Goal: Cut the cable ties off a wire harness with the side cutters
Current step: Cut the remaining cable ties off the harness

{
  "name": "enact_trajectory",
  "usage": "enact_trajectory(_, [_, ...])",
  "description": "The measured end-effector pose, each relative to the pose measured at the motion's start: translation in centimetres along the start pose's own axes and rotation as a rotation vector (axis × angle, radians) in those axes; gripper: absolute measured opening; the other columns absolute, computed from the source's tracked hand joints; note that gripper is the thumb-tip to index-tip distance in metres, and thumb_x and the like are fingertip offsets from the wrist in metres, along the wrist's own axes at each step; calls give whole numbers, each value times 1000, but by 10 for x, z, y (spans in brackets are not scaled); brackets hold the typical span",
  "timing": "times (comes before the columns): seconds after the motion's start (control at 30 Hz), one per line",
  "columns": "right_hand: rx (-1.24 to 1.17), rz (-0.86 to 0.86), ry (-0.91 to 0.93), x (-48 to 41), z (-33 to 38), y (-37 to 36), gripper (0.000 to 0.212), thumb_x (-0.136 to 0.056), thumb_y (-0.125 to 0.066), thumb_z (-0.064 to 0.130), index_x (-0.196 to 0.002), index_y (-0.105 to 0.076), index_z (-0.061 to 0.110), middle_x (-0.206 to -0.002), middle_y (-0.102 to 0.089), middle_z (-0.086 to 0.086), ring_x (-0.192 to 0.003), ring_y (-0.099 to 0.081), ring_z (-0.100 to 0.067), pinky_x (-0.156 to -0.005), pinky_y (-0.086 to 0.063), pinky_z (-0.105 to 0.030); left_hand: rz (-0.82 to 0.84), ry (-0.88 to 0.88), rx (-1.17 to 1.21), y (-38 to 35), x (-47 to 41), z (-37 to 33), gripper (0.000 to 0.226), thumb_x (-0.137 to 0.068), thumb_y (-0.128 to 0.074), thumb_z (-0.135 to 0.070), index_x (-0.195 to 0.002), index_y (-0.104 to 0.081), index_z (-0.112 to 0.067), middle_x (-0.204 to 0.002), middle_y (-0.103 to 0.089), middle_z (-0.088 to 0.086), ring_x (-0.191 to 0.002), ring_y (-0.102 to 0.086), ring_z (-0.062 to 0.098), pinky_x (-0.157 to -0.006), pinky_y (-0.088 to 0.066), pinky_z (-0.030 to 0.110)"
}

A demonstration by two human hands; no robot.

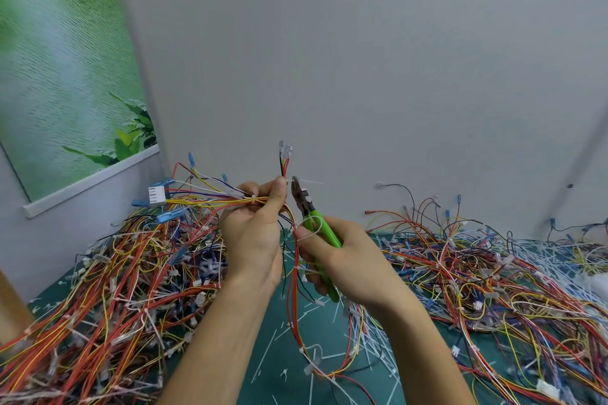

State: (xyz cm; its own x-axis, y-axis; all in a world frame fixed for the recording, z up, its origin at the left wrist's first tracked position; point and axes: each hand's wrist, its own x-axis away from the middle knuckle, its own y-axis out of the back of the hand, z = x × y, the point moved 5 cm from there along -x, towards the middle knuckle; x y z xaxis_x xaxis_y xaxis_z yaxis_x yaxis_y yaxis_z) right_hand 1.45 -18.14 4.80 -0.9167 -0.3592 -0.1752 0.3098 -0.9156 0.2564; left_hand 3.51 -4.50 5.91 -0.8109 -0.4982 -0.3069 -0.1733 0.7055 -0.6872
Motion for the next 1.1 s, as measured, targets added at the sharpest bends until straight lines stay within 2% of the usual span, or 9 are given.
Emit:
enact_trajectory(0.13, [2, 43, -19, 3, 4, -1, 36, -103, -60, 34, -96, -58, -2, -76, -53, -11, -60, -60, -22, -59, -56, -43, 0, -63, -92, 0, 3, 2, 41, -87, -72, 2, -64, -69, -32, -75, -74, -4, -79, -72, 8, -77, -54, 16])
enact_trajectory(0.27, [17, 49, -47, 5, 6, 1, 40, -104, -59, 36, -96, -59, -3, -79, -56, -10, -61, -62, -21, -63, -60, -43, 18, -83, -155, -2, 5, 4, 44, -88, -73, 0, -62, -71, -36, -75, -74, -7, -78, -72, 6, -75, -53, 13])
enact_trajectory(0.37, [24, 60, -57, 6, 6, 1, 34, -103, -60, 34, -94, -61, 2, -80, -57, -9, -63, -62, -21, -67, -62, -48, 4, -77, -162, -1, 5, 6, 43, -87, -74, -1, -62, -73, -35, -75, -73, -8, -78, -71, 4, -74, -53, 13])
enact_trajectory(0.5, [19, 87, -61, 6, 8, 0, 22, -104, -59, 28, -89, -63, 13, -79, -60, -3, -64, -63, -20, -67, -61, -44, -9, -74, -146, -1, 3, 4, 46, -87, -73, 1, -60, -73, -36, -85, -69, 4, -79, -72, 7, -77, -53, 14])
enact_trajectory(0.57, [16, 57, -71, 5, 7, 0, 25, -104, -59, 30, -89, -62, 10, -76, -61, -1, -62, -64, -22, -65, -60, -45, -2, -63, -134, -1, 3, 4, 47, -88, -72, 2, -60, -73, -36, -88, -67, 6, -79, -71, 7, -77, -53, 14])
enact_trajectory(0.67, [-15, 10, -70, 4, 5, -1, 30, -104, -59, 33, -85, -60, 9, -69, -59, 0, -56, -64, -25, -59, -55, -45, -2, -44, -116, 0, 2, 6, 43, -88, -71, 4, -64, -69, -31, -80, -71, 2, -78, -71, 9, -77, -53, 15])
enact_trajectory(0.8, [-57, 0, -87, 5, 5, -3, 39, -103, -58, 34, -92, -56, -3, -76, -60, -9, -57, -64, -28, -56, -52, -43, -2, -39, -118, 1, 2, 6, 33, -89, -70, 4, -78, -55, -23, -77, -73, -1, -79, -72, 11, -77, -53, 16])
enact_trajectory(0.93, [-96, 45, -99, 8, 7, -1, 42, -104, -60, 31, -95, -55, -10, -79, -59, -12, -61, -65, -34, -58, -54, -43, 34, -72, -145, -2, 4, 3, 44, -89, -70, 5, -64, -66, -31, -86, -66, 8, -77, -68, 9, -76, -52, 16])
enact_trajectory(1.1, [-126, 93, -141, 10, 9, 5, 36, -103, -62, 26, -94, -59, -9, -83, -60, -18, -66, -67, -35, -67, -58, -46, 118, -119, -228, -7, 7, -1, 47, -87, -72, 4, -64, -64, -36, -80, -69, 3, -78, -68, 13, -78, -53, 20])
